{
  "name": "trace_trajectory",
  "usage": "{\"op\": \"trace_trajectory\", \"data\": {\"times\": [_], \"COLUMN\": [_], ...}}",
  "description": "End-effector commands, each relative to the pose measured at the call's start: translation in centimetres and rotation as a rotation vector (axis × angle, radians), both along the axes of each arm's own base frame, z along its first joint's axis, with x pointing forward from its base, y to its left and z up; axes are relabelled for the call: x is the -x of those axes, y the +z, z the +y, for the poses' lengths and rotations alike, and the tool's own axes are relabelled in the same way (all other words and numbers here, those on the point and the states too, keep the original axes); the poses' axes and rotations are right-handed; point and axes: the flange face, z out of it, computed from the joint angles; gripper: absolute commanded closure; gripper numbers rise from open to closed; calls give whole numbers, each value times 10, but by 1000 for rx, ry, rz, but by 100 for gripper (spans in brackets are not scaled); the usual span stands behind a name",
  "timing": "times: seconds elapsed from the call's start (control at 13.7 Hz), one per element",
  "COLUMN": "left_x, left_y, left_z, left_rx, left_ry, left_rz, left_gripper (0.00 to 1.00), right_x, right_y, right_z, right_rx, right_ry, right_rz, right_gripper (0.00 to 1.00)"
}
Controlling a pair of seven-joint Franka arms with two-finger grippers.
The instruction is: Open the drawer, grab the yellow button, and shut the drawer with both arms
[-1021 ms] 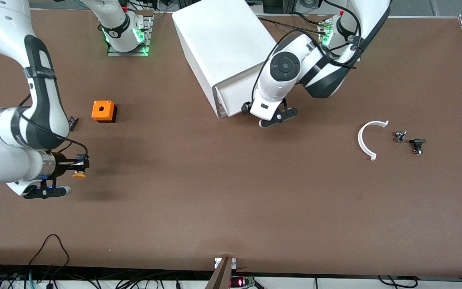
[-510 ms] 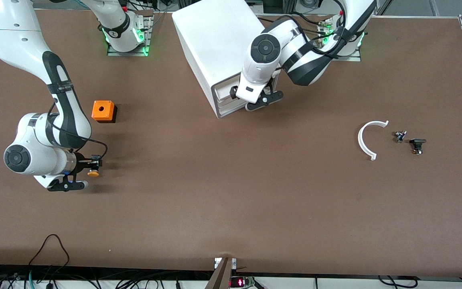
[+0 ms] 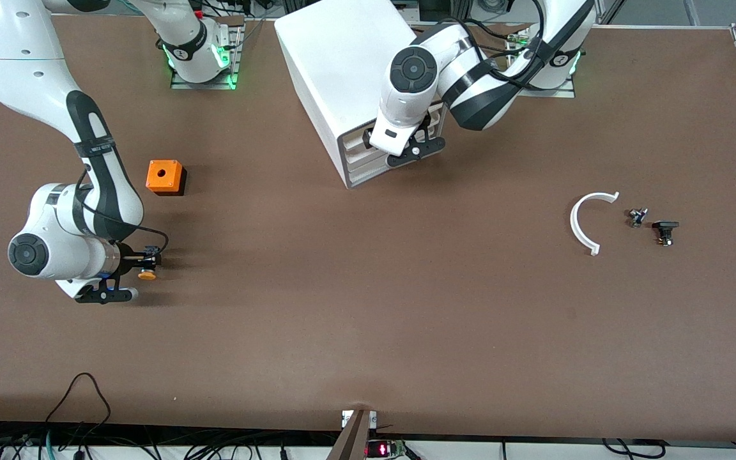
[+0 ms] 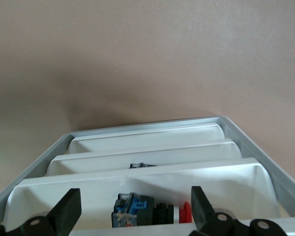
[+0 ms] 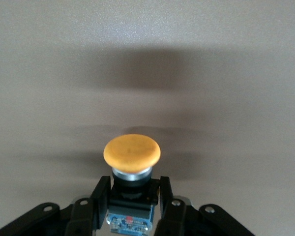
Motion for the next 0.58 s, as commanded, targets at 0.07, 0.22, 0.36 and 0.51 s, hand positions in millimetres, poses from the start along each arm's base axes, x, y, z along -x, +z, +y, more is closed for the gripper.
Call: {"op": "trace_trajectory", "data": {"times": [0.07,0.22,0.36,0.51], "left_x": [12,6,-12,-45], "left_y": [4,8,22,38], "left_z": [-4,-2,3,26], "left_rx": [-23,-14,5,37], "left_ry": [-19,-20,-4,-16], "left_rz": [-5,-11,-44,-77], "left_gripper": [1,1,1,1], "right_x": [2,0,-4,-3], "right_y": [4,14,44,87], "right_z": [-1,1,7,21], "right_rx": [-12,-12,-11,-20], "right_ry": [-17,-14,-2,20], "right_rz": [-10,-16,-54,-76], "right_gripper": [22,1,1,1]}}
